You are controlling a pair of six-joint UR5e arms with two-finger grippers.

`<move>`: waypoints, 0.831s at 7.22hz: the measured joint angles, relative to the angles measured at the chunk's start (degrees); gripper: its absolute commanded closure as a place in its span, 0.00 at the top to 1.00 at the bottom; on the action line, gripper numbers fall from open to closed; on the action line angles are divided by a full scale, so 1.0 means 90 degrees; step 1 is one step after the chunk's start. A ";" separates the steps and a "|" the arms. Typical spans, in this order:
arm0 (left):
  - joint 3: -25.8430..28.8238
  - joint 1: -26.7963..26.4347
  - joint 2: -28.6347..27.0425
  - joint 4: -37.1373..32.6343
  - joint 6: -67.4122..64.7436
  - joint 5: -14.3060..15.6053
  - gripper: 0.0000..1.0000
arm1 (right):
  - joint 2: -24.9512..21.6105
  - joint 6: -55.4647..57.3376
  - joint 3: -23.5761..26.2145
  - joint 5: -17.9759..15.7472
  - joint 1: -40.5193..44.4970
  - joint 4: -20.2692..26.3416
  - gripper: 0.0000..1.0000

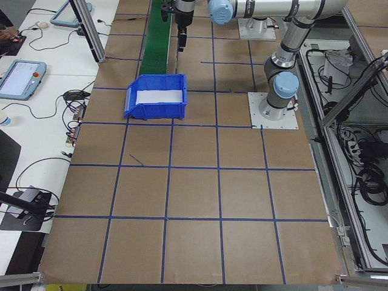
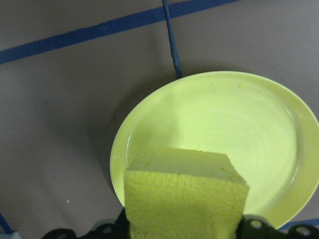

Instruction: Move block left to right into plate

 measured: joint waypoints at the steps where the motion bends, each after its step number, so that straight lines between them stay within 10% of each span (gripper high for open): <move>1: 0.0000 -0.0003 0.0000 0.0000 0.0002 0.0003 1.00 | 0.0006 0.0017 -0.0015 0.0010 -0.0118 0.0002 1.00; 6: -0.0111 0.0004 -0.0008 0.0014 -0.0024 -0.0020 1.00 | -0.0126 0.1405 -0.0379 -0.0012 0.1020 0.0324 1.00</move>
